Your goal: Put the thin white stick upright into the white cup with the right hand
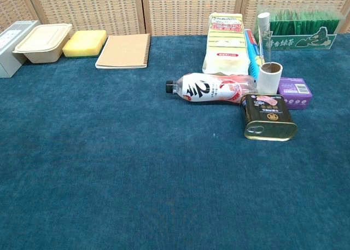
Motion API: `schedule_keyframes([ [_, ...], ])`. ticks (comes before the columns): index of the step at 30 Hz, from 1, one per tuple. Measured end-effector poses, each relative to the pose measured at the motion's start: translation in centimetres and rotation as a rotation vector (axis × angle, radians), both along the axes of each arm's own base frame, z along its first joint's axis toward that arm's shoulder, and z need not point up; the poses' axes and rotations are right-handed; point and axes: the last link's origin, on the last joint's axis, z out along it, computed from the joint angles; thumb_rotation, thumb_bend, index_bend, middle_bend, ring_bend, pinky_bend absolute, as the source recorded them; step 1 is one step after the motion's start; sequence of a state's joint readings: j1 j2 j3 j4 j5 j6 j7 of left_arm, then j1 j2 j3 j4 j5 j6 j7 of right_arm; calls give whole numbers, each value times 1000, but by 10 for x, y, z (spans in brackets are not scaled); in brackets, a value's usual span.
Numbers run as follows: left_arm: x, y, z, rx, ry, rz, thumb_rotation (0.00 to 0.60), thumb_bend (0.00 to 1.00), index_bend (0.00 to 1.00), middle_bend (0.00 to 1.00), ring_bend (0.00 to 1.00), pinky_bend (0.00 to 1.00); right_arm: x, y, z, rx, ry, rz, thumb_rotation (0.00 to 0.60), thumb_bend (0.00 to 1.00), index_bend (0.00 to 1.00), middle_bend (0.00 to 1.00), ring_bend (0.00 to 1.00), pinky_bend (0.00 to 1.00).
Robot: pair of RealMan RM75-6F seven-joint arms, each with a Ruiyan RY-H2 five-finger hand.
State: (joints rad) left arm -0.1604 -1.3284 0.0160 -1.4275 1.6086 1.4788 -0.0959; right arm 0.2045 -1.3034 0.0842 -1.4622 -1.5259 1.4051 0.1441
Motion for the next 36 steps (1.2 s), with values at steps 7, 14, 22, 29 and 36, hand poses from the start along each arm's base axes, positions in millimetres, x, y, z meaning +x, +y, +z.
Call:
schedule_keyframes([
  [7, -1, 0, -1, -3, 3, 5, 600, 198, 96, 37, 30, 314, 27, -34, -15, 46, -162, 6, 482, 208, 262, 275, 279, 434],
  [14, -1, 1, 0, -4, 1, 6, 600, 197, 96, 37, 30, 314, 49, -55, -31, 94, -241, -19, 483, 208, 262, 275, 285, 436],
  [22, -1, 1, 1, -3, -2, 6, 600, 197, 96, 36, 30, 314, 71, -76, -45, 100, -237, -15, 481, 211, 263, 285, 302, 446],
  [29, -2, 2, 1, -1, -4, 9, 600, 197, 96, 36, 30, 314, 90, -96, -53, 91, -211, -3, 481, 213, 263, 293, 310, 448],
  [36, -2, 2, 2, 2, -5, 9, 599, 197, 96, 36, 30, 315, 97, -110, -64, 103, -192, -12, 481, 212, 277, 308, 319, 448],
])
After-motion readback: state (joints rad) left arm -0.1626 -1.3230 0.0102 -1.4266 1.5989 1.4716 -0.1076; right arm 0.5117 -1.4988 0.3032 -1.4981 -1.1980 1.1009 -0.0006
